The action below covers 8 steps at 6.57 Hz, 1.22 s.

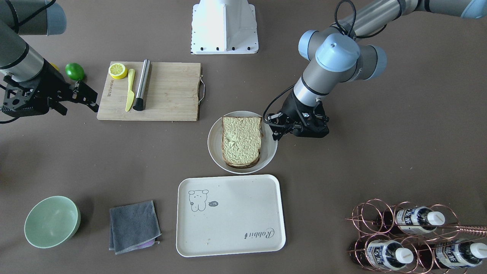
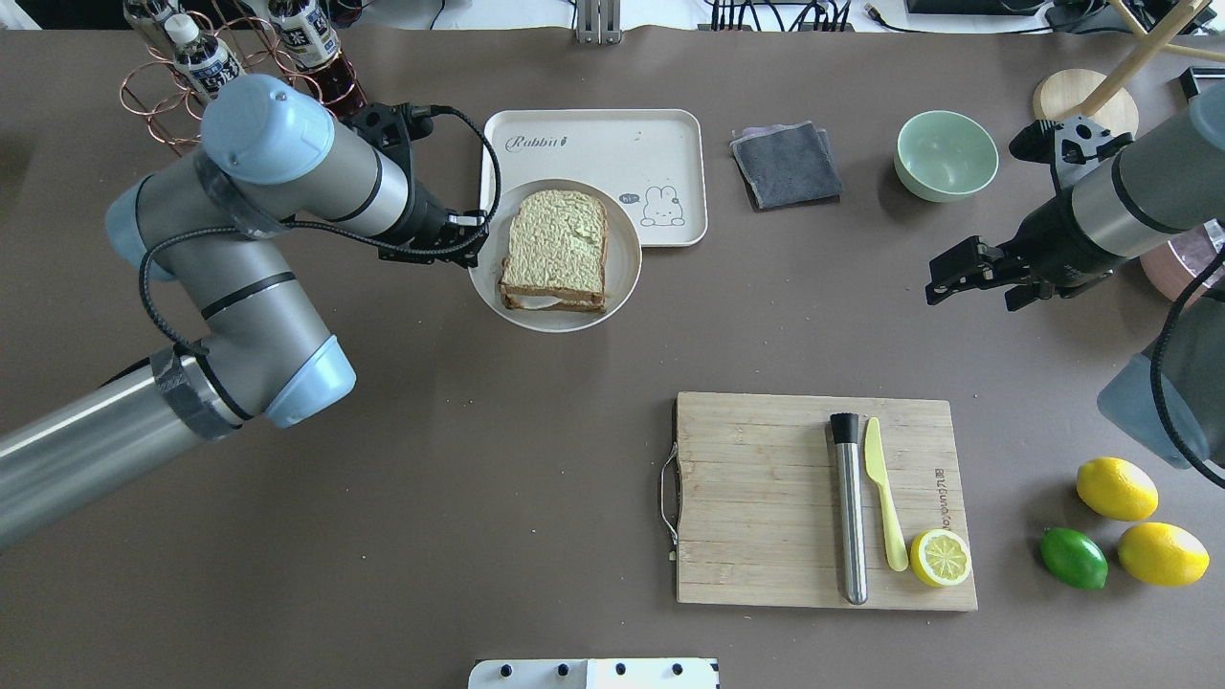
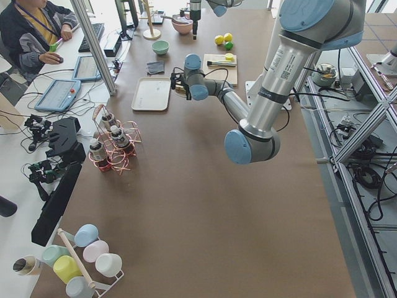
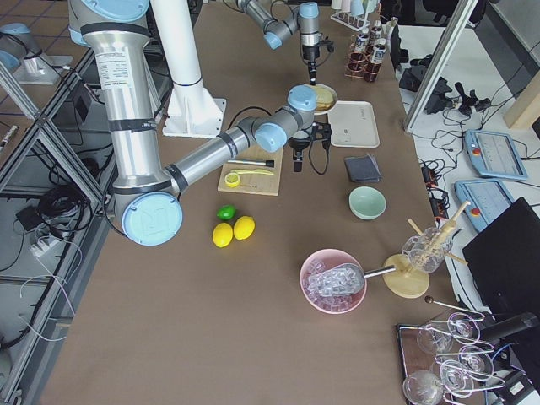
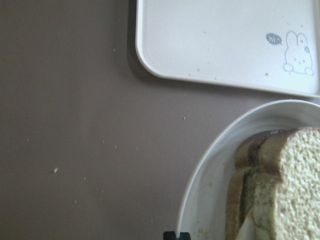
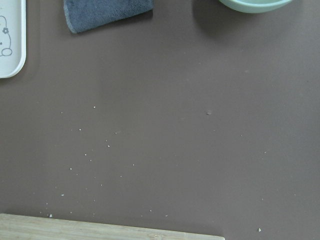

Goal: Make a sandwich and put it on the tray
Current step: 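Slide the plate with the left gripper onto the white tray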

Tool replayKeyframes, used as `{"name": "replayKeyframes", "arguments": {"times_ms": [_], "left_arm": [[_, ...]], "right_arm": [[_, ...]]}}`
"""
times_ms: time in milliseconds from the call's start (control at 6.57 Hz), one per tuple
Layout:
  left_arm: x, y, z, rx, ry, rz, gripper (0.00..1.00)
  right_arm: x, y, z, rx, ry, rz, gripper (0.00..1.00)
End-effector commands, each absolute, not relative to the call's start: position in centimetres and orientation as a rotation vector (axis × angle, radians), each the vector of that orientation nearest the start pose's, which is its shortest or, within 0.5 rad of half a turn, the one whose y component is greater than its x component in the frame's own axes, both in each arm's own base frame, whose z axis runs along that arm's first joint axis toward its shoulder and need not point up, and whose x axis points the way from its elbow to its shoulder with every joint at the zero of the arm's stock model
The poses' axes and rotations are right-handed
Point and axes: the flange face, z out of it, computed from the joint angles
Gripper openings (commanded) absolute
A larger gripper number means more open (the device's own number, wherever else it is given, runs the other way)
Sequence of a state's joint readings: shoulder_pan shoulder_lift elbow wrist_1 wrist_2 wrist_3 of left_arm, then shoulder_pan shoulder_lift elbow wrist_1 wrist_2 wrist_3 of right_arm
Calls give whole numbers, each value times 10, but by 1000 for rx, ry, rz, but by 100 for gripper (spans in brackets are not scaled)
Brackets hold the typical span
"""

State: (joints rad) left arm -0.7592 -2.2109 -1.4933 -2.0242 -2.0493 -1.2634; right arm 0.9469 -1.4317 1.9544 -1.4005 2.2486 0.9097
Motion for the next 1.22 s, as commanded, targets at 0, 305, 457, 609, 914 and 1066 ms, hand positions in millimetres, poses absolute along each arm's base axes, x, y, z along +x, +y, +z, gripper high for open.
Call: {"name": "replayKeyframes", "arguments": {"times_ms": [0,305,457,609,914,1066], "left_arm": [[469,-648,258,114,1012,-184,0],[491,-692,277,130,1016,-199,0],[500,-703,274,136,1019,-206,0],[505,-706,277,140,1027,-204,0],[512,-706,270,135,1040,-217,0],[517,-703,271,135,1044,-213,0]], "right_arm": [[-249,-468,384,29,-926,32,100],[-250,-468,384,28,-926,31,100],[-250,-469,383,29,-927,30,100],[-250,-469,382,31,-928,30,100],[-252,-470,387,23,-923,32,100],[-253,-472,389,21,-921,31,100]]}}
